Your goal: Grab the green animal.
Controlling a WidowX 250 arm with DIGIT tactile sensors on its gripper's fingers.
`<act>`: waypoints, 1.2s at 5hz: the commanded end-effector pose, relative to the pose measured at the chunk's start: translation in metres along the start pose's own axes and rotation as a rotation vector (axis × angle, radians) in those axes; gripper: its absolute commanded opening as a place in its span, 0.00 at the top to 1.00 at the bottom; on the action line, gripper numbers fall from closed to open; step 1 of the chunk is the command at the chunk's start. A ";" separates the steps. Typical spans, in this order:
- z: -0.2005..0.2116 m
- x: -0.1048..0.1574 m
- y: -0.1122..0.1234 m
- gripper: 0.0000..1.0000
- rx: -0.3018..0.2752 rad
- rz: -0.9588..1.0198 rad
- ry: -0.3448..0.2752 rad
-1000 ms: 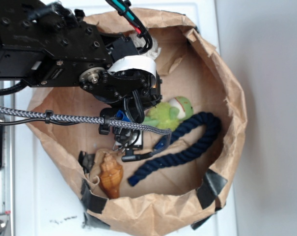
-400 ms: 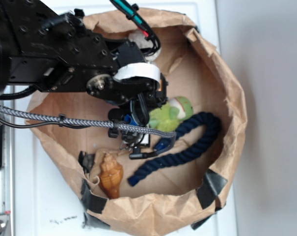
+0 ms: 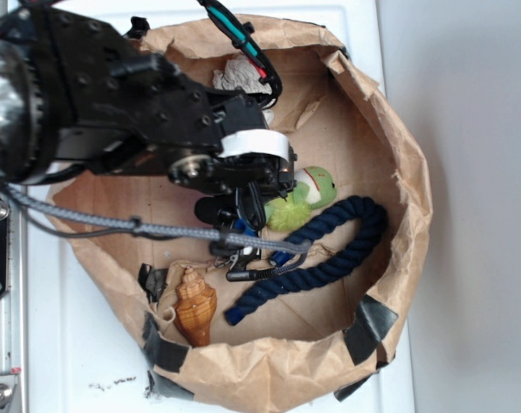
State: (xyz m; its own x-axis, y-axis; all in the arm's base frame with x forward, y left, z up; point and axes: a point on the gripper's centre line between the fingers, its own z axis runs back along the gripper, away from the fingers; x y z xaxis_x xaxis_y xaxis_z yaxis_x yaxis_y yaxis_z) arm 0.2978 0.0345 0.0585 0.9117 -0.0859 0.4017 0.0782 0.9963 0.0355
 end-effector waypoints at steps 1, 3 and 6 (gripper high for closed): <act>0.015 0.021 -0.007 0.00 -0.012 -0.100 0.052; 0.009 0.031 -0.007 0.00 0.011 -0.100 0.079; -0.013 0.033 -0.011 0.00 0.040 -0.099 0.097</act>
State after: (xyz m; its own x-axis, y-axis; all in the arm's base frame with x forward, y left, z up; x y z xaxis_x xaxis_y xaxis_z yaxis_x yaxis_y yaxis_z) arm 0.3179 0.0191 0.0434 0.9535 -0.1721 0.2473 0.1521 0.9835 0.0980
